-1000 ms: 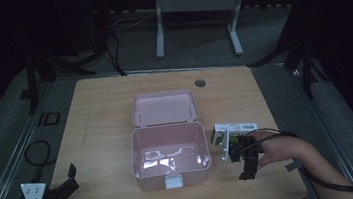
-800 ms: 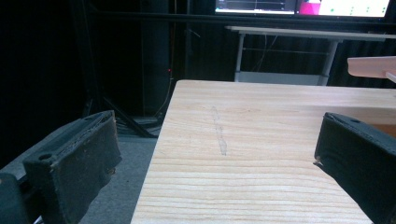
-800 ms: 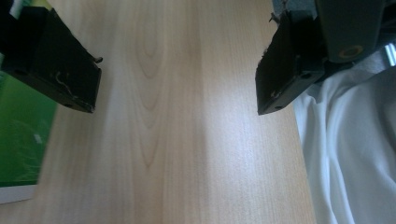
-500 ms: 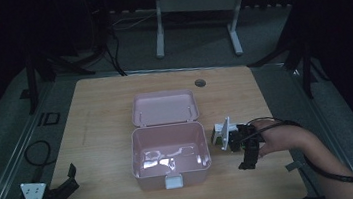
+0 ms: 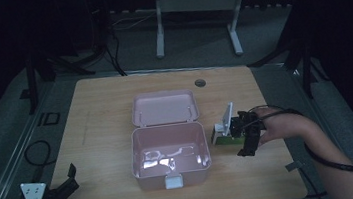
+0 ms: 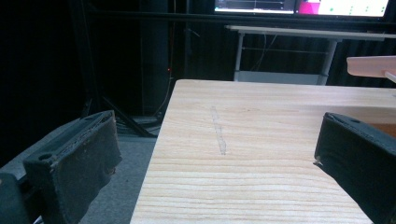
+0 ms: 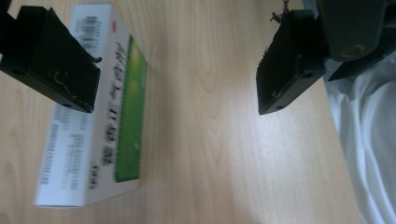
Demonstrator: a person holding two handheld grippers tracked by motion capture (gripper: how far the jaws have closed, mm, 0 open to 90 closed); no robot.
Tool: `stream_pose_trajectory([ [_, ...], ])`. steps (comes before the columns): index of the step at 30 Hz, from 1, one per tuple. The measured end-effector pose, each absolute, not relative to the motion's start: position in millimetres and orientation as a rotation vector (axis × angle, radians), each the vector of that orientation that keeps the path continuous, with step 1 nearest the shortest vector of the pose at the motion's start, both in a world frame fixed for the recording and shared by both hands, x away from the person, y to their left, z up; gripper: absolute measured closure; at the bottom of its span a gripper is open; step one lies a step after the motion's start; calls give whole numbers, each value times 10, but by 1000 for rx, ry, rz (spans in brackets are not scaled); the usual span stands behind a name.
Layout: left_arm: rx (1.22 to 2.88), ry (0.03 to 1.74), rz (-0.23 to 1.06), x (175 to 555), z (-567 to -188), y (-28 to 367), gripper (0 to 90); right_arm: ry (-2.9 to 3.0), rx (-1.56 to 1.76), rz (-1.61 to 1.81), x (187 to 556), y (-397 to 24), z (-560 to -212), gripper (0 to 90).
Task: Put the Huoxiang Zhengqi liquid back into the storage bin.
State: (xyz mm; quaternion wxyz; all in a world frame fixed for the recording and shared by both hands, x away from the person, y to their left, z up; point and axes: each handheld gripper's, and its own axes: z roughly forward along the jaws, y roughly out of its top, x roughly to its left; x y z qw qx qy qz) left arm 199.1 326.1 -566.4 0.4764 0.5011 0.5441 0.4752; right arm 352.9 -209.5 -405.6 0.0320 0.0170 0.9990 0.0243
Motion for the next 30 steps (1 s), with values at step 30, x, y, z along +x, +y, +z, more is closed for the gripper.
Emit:
stream_pose_trajectory([
  [30,1228,1326,1159,1993,-5664,3260,2,3103,161,-51,4208,-2192,-4379,352],
])
